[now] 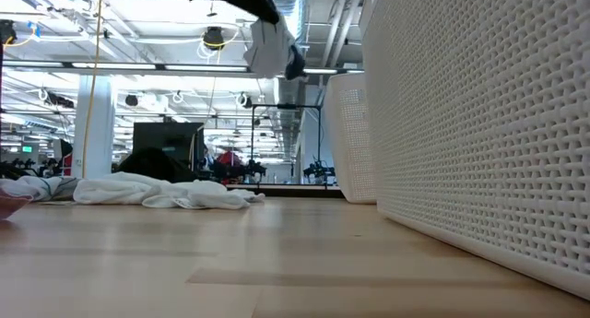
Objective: Sort clothes
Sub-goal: Put the white striped sock into the top white laundry bin
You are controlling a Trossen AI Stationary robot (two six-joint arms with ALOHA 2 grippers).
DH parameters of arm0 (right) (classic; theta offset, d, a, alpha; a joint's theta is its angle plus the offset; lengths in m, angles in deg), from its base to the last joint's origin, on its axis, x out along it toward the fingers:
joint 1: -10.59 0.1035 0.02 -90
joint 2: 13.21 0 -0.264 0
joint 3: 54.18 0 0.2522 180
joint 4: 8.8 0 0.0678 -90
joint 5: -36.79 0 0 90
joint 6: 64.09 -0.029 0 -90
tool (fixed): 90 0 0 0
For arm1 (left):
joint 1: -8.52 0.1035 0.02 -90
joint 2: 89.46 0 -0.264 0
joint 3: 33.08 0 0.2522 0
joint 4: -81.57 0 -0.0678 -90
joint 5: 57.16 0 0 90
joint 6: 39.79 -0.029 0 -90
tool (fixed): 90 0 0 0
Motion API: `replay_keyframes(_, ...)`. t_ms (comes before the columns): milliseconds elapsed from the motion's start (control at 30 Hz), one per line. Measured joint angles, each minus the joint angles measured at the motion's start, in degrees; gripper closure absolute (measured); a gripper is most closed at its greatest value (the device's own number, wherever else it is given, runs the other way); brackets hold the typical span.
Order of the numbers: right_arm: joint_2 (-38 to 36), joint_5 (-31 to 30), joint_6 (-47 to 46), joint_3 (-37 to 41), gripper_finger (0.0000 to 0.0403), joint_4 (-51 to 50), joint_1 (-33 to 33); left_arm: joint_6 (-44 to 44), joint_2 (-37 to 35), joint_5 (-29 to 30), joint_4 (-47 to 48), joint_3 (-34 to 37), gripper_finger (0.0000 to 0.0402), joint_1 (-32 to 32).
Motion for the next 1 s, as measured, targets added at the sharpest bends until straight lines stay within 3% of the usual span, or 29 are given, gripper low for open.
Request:
replay_keyframes(367, 1.0, -6.6, 16.0, 0.0, 0.0147, 12.4, -0.3, -0.8, 0.0, 0.0, 0.7, -4.5, 0.0401, -0.8)
replay_keyframes(867, 9.6, -10.6, 26.3, 0.0, 0.0147, 22.3, -5.7, -4.2, 0.0, -0.2, 0.6, -11.8, 0.0401, -0.8)
replay_keyframes(1000, 10.3, -14.7, 28.4, 0.0, 0.0147, 24.3, -6.0, -4.5, 0.0, -0.2, 0.6, -12.7, 0.0401, -0.8)
